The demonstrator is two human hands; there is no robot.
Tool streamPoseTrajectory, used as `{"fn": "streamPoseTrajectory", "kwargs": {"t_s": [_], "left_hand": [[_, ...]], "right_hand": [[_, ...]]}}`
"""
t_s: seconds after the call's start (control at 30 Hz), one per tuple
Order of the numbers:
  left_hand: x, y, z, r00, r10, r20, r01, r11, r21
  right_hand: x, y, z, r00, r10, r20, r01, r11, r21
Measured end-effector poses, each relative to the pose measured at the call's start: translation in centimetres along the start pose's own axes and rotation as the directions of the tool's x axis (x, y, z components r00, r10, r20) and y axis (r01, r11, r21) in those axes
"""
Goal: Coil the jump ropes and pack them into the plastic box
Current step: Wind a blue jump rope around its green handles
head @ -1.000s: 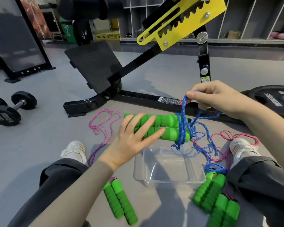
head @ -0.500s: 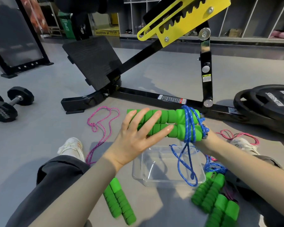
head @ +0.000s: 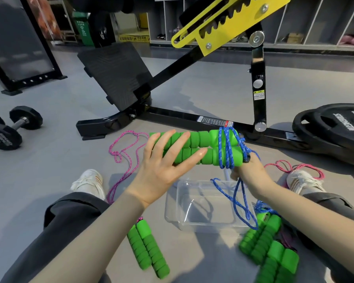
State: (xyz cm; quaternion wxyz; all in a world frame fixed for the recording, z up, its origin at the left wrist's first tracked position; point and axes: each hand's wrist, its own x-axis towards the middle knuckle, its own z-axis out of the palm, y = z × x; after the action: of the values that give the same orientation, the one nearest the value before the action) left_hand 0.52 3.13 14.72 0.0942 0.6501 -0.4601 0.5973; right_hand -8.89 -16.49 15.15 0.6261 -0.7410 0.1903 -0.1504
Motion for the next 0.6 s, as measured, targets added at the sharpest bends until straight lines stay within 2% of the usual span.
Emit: {"fn": "streamPoseTrajectory", "kwargs": {"t_s": [0.07, 0.13, 0.2, 0.27, 0.33, 0.47, 0.6], "left_hand": [[0.1, -0.3, 0.1, 0.998, -0.053, 0.027, 0.052, 0.999, 0.011], [0.2, -1.0, 0.2, 0.991, -0.124, 0.049, 0.122, 0.991, 0.046], [-0.2, -1.7, 0.3, 0.982, -0.168, 0.086, 0.160, 0.984, 0.083], [-0.9, -2.1, 0.5, 0.979, -0.153, 0.133, 0.139, 0.984, 0.111], [-1.4, -2.2, 0.7, 0.979, -0.139, 0.150, 0.119, 0.984, 0.131], [-1.7, -2.5, 1.0, 0.979, -0.134, 0.154, 0.107, 0.980, 0.168], [-2.8, -3.7, 1.3, 0.965, -0.158, 0.207, 0.113, 0.971, 0.213]], "right_hand": [[-0.9, 0.7, 1.2, 0.997, 0.036, 0.073, -0.038, 0.999, 0.026], [-1.7, 1.2, 2.0, 0.992, 0.008, 0.124, -0.007, 1.000, -0.009], [-2.1, 1.2, 1.9, 0.986, -0.108, 0.124, 0.127, 0.980, -0.150], [-2.1, 0.5, 1.5, 0.967, -0.203, 0.156, 0.242, 0.924, -0.296], [-2.2, -0.5, 1.2, 0.947, -0.228, 0.228, 0.306, 0.858, -0.412], [-3.1, -2.9, 1.0, 0.903, -0.072, 0.423, 0.307, 0.798, -0.519], [-3.4, -5.7, -0.2, 0.801, 0.086, 0.592, 0.389, 0.677, -0.625]]}}
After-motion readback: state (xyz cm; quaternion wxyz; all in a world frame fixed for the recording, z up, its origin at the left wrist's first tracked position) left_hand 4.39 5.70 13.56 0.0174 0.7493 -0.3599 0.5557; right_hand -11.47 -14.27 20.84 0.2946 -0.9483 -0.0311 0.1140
